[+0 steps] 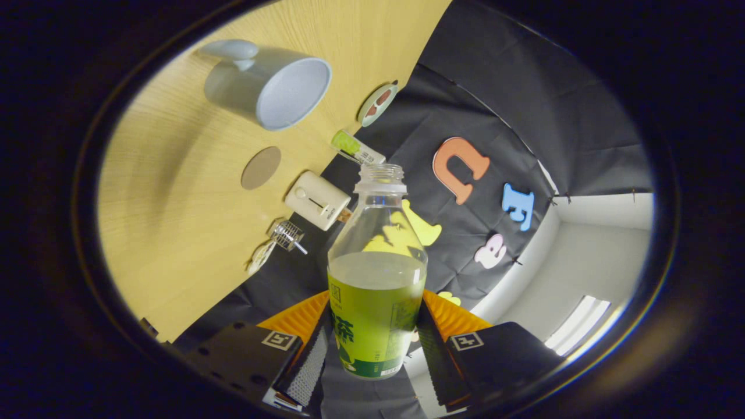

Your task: Take the bottle from table, then pour the juice into the cup, finally place the bottle on the coaster

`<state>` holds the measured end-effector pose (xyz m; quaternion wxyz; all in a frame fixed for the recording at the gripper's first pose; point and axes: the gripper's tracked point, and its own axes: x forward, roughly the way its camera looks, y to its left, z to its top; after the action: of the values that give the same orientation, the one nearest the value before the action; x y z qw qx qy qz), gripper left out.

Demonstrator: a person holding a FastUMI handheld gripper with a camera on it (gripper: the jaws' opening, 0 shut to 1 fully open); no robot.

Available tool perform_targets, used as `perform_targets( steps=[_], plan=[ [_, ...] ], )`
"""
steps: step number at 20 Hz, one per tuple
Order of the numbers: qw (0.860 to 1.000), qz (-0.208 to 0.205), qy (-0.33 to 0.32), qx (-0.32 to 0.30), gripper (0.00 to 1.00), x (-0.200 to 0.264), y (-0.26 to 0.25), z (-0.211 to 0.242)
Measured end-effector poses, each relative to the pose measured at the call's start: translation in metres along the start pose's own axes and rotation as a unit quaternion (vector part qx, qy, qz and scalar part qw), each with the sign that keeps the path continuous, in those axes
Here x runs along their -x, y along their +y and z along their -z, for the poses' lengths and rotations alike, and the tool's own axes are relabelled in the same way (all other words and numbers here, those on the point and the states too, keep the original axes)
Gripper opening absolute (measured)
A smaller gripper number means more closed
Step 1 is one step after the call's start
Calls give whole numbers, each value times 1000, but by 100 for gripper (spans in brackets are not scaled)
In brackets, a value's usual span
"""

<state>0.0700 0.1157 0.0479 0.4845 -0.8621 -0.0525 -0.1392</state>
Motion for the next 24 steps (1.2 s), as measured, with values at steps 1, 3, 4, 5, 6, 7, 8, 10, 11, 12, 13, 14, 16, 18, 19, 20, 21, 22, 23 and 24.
perform_targets(
  steps=[1,3,4,5,6,7,8,10,11,12,13,14,16,18,19,20,21,22,23,24],
  plan=[
    [1000,3,-1,6,81,0,1,-1],
    [1000,9,-2,9,81,-1,1,-2],
    [1000,6,0,7,80,-3,3,-3],
    [1000,6,1,6,81,-4,2,-4],
    [1000,10,0,9,80,-4,2,-6],
    [1000,12,0,12,81,-4,1,-5],
    [1000,15,-1,17,81,-4,1,-7],
    [999,23,-7,23,81,-5,-2,-10],
    [999,26,-5,22,81,-5,-3,-9],
    [999,27,-3,19,81,-5,-2,-9],
    [1000,27,-1,16,81,-6,-1,-9],
    [999,30,-1,13,81,-6,-2,-10],
    [999,30,2,-20,80,-7,-3,-12],
    [997,6,5,-79,81,-5,4,-16],
    [995,3,2,-104,81,-5,3,-19],
    [992,1,4,-129,81,-5,2,-20],
    [986,-5,-1,-167,81,-4,2,-23],
    [977,-14,-1,-212,81,-7,3,-26],
    [966,-29,6,-256,81,-7,5,-26],
    [954,-44,12,-296,81,-10,6,-25]
  ],
)
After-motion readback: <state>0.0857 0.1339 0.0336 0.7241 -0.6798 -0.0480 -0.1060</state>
